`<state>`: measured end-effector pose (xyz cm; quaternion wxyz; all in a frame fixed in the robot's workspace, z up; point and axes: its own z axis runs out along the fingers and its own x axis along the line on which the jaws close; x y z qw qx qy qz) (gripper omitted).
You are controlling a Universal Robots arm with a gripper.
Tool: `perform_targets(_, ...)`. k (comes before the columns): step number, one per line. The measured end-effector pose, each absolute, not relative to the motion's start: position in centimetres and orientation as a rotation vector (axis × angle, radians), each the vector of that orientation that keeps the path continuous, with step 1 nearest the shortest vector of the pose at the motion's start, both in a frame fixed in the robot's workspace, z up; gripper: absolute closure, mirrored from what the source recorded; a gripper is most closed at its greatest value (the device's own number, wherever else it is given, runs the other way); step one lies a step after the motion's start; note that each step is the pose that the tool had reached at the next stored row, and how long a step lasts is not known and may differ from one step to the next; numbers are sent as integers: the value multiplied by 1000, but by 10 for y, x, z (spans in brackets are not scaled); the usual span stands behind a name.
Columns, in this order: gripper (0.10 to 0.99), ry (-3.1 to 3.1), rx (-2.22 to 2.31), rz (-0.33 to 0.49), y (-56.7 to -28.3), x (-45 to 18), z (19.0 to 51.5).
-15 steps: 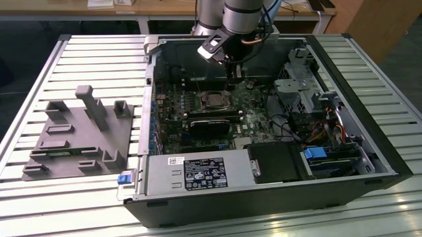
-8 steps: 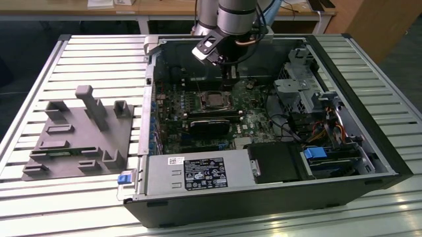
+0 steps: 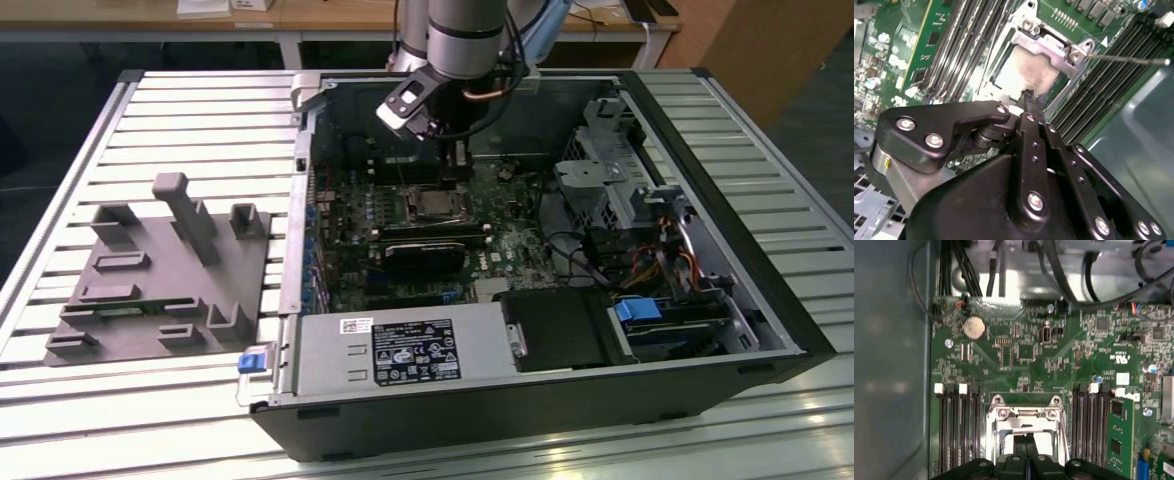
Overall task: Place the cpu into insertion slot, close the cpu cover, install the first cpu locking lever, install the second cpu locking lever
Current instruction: 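Close the cpu cover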
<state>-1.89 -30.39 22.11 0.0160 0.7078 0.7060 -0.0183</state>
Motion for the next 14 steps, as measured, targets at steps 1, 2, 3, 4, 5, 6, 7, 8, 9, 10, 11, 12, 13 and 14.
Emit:
perform_targets(1, 980, 2196, 2201, -57, -304, -20, 220)
perform_targets(2, 980, 2196, 2201, -57, -304, -22, 218)
perform_targets(3, 980, 2196, 2201, -57, -304, -24, 217)
perform_targets(4, 980, 2196, 2201, -57, -304, -27, 216)
perform_targets(5, 980, 2196, 2201, -57, -304, -29, 216)
perform_targets(6, 980, 2196, 2201, -57, -304, -30, 216)
perform_targets(7, 980, 2196, 2201, -57, -304, -31, 215)
perform_targets(8, 980, 2196, 2201, -57, -304, -32, 215)
perform_targets(9, 980, 2196, 2201, -57, -304, -34, 215)
perform_targets(10, 980, 2196, 2201, -57, -304, -36, 215)
perform_targets(11, 980, 2196, 2201, -57, -304, -38, 214)
perform_targets(12, 980, 2196, 2201, -57, -304, -40, 214)
perform_targets(13, 980, 2196, 2201, -57, -304, -42, 213)
perform_targets(14, 980, 2196, 2201, -57, -304, -44, 212)
